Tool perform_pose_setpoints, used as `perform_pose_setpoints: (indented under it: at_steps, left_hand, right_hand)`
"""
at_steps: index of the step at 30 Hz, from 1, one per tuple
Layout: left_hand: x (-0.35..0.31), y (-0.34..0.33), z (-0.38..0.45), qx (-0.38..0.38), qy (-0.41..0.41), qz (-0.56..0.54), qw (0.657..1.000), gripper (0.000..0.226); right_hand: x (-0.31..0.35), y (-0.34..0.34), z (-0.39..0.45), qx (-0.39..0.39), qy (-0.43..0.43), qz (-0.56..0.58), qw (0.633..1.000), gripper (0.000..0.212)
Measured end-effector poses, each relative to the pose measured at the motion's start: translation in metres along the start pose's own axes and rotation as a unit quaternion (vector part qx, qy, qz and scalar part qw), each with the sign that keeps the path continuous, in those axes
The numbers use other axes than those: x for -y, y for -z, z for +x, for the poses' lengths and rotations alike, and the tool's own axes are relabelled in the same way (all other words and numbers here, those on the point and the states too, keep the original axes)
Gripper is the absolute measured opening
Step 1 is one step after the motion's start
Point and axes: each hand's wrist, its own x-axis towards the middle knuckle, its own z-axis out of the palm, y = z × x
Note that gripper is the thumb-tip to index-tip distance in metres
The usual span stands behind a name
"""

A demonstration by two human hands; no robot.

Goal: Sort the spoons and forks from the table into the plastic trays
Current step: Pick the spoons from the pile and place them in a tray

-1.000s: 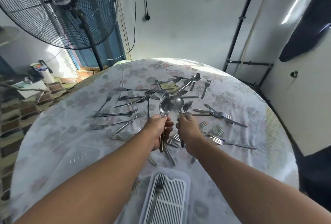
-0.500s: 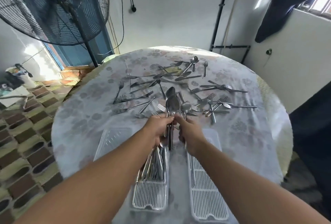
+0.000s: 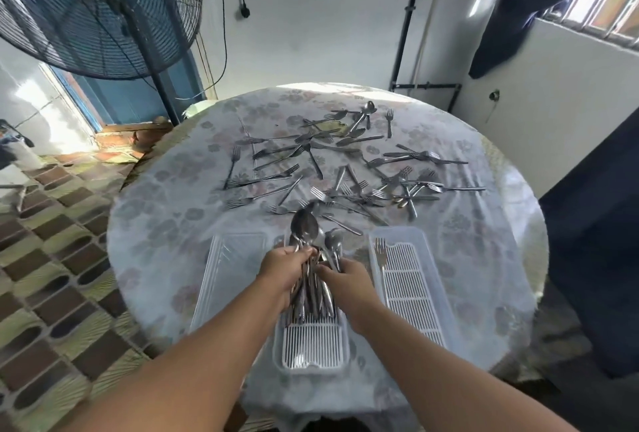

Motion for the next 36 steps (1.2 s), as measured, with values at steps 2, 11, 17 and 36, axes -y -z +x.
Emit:
perform_pose_setpoints:
  at_steps: [2,11,17,36]
  left_hand:
    - [0.005,0.005,0.000,0.005,0.018,0.005,1.000,0.027]
    - [0.020,0.008,0.016,-0.078,0.028,0.188,0.979,0.059]
    - [0.025,0.003,0.010,-0.119,0.015,0.274,0.954,0.037]
    - [0.042,0.016,0.014,-0.125,-0.242,0.566,0.778,0.037]
  right_hand:
    - [0.000,-0.004,0.002,0.000,0.005,-0.069,0.998,0.021]
    - [-0.006,-0.035,0.010,-0.021,-0.093,-0.016,0.995,0.016]
    - [-0.006,-0.039,0.021,-0.072,-0.092,-0.106,0.987,0.025]
    - [-0.006,-0.048,0.003,0.005,-0.005,-0.410,0.912,0.077]
